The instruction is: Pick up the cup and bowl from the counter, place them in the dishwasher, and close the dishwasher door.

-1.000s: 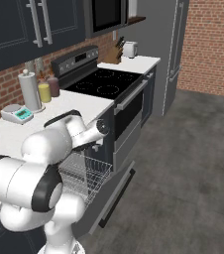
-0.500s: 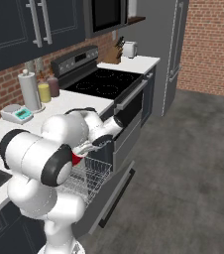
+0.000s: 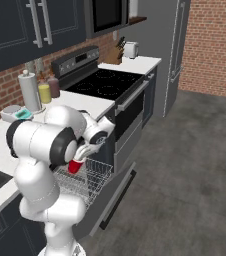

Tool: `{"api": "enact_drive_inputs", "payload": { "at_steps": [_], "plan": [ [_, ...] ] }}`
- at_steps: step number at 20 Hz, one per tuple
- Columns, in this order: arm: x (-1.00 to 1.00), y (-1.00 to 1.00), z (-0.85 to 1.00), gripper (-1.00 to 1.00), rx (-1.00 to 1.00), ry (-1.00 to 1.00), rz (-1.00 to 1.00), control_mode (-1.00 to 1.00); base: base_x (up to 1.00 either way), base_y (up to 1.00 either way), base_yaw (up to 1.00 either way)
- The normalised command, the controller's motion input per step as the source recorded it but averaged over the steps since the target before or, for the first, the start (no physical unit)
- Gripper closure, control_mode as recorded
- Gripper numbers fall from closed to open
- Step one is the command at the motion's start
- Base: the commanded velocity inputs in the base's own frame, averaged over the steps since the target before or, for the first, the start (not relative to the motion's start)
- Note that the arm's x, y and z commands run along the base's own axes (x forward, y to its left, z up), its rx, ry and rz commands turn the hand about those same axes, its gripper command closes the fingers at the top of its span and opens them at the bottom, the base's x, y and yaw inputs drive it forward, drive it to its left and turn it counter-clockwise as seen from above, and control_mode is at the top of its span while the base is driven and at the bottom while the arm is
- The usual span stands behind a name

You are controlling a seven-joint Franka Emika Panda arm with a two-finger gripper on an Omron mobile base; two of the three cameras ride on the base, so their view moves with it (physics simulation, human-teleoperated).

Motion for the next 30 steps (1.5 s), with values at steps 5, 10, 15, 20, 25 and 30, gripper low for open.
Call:
{"api": "enact_drive_inputs", "payload": {
  "at_steps": [5,10,15,20,25,30],
  "plan": [
    [0.06,0.37,-0.62,1.0,0.0,0.0,0.0,-1.0,0.0,0.0,0.0],
    [0.05,0.06,-0.83,1.0,0.0,-0.01,0.0,-1.0,0.0,0.0,0.0],
    [0.11,-0.03,-0.69,1.0,0.0,0.0,0.0,-1.0,0.0,0.0,0.0],
    [0.12,0.0,-0.54,1.0,0.0,0.0,0.02,-1.0,0.0,0.0,0.0],
    [0.24,0.13,-0.51,1.0,-0.07,0.0,0.02,-1.0,0.0,0.0,0.0],
    [0.26,0.09,-0.48,1.0,-0.06,0.0,0.02,-1.0,0.0,0.0,0.0]
  ]
}}
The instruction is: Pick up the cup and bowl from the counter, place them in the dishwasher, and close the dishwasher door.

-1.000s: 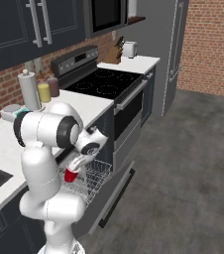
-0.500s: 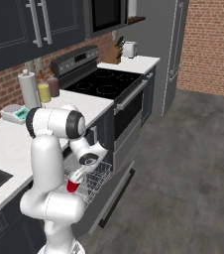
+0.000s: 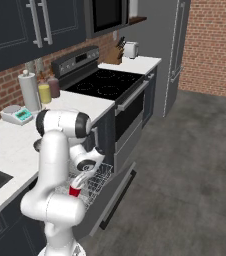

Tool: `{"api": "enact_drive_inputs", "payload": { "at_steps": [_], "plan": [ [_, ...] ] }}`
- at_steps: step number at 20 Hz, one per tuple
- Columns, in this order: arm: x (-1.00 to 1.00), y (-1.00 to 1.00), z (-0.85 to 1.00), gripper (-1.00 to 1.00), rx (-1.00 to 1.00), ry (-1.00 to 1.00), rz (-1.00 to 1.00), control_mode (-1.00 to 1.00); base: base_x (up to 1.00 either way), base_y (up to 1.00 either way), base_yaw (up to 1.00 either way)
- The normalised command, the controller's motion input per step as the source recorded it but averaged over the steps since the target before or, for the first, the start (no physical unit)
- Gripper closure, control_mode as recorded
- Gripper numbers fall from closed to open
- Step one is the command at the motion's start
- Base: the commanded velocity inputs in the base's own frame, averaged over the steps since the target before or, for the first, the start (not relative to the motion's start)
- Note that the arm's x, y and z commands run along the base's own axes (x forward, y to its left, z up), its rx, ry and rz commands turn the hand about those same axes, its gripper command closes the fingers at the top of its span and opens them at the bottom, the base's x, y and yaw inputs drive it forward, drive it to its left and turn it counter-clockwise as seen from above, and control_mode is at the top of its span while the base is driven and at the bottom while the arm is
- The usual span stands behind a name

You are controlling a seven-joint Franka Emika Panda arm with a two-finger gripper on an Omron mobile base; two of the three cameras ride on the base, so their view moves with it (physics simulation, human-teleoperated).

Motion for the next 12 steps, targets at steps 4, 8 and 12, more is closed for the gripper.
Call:
{"api": "enact_drive_inputs", "payload": {
  "at_steps": [4,8,12],
  "plan": [
    [0.15,0.02,-0.26,1.0,0.0,-0.03,0.01,-1.0,0.0,0.0,0.0],
    [0.03,0.03,-0.21,1.0,0.0,-0.05,0.01,-1.0,0.0,0.0,0.0],
    [0.0,0.13,-0.2,1.0,0.0,-0.02,0.0,-1.0,0.0,0.0,0.0]
  ]
}}
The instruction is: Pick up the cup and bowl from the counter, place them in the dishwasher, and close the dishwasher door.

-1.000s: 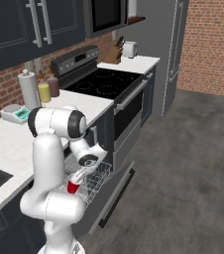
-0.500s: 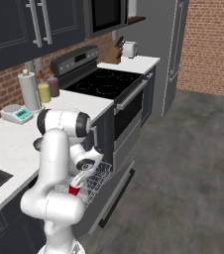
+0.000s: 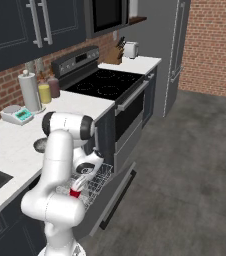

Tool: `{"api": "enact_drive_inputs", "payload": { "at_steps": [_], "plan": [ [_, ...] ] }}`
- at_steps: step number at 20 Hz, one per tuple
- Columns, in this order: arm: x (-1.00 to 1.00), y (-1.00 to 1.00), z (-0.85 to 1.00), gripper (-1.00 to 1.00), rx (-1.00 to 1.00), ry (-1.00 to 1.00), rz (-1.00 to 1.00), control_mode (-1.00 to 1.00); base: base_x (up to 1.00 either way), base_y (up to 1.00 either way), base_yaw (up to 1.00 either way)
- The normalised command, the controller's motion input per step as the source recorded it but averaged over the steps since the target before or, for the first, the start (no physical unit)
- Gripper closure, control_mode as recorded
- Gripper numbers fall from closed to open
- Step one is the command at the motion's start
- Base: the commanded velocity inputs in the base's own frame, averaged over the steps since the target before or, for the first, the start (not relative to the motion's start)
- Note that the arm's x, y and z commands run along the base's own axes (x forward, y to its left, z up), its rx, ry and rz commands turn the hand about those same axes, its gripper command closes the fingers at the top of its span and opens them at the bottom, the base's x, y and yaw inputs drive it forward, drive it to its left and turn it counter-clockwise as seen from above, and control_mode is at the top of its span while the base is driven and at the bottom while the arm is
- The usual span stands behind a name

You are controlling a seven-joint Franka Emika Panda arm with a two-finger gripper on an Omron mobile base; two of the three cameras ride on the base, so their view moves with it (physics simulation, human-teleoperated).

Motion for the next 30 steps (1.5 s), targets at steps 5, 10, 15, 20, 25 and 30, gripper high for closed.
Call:
{"api": "enact_drive_inputs", "payload": {
  "at_steps": [5,10,15,20,25,30],
  "plan": [
    [0.01,0.14,-0.2,-1.0,0.0,0.0,0.0,-1.0,0.0,0.0,0.0],
    [0.01,0.06,-0.05,-1.0,0.0,0.0,0.0,-1.0,0.0,0.0,0.0],
    [0.0,0.0,0.03,-1.0,0.0,0.01,0.0,-1.0,0.0,0.0,0.0],
    [-0.02,-0.04,0.36,-1.0,-0.05,0.03,0.0,-1.0,0.0,0.0,0.0],
    [0.14,-0.58,0.9,-1.0,0.02,0.1,-0.11,-1.0,0.0,0.0,0.0],
    [0.02,-0.66,1.0,-1.0,0.08,0.0,-0.21,-1.0,0.0,0.0,0.0]
  ]
}}
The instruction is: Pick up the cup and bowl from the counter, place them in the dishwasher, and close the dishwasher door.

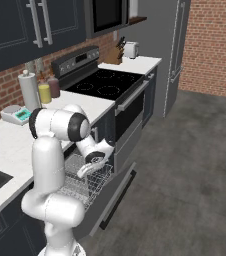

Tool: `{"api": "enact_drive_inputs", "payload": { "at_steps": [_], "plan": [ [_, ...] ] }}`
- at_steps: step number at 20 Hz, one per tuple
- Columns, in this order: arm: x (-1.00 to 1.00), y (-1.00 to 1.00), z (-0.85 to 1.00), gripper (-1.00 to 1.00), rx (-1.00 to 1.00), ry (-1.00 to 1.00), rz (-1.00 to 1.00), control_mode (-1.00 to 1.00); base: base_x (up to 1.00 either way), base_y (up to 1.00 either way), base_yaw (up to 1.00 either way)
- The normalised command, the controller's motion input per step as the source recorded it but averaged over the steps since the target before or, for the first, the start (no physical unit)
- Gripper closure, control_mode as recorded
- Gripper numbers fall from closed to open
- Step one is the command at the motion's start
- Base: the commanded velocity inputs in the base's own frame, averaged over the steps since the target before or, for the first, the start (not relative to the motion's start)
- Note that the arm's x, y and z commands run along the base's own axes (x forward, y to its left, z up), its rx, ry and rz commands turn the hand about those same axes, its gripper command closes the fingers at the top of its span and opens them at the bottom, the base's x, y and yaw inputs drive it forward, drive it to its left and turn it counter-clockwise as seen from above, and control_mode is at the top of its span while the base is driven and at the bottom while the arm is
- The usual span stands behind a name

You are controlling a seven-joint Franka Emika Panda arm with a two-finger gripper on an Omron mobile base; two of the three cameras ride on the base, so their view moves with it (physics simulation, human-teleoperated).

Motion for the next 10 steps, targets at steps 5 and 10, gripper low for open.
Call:
{"api": "enact_drive_inputs", "payload": {
  "at_steps": [5,10],
  "plan": [
    [0.06,-0.2,1.0,-1.0,0.05,0.0,-0.25,-1.0,0.0,0.0,0.0],
    [0.09,0.0,1.0,-1.0,0.0,0.08,-0.33,-1.0,0.0,0.0,0.0]
  ]
}}
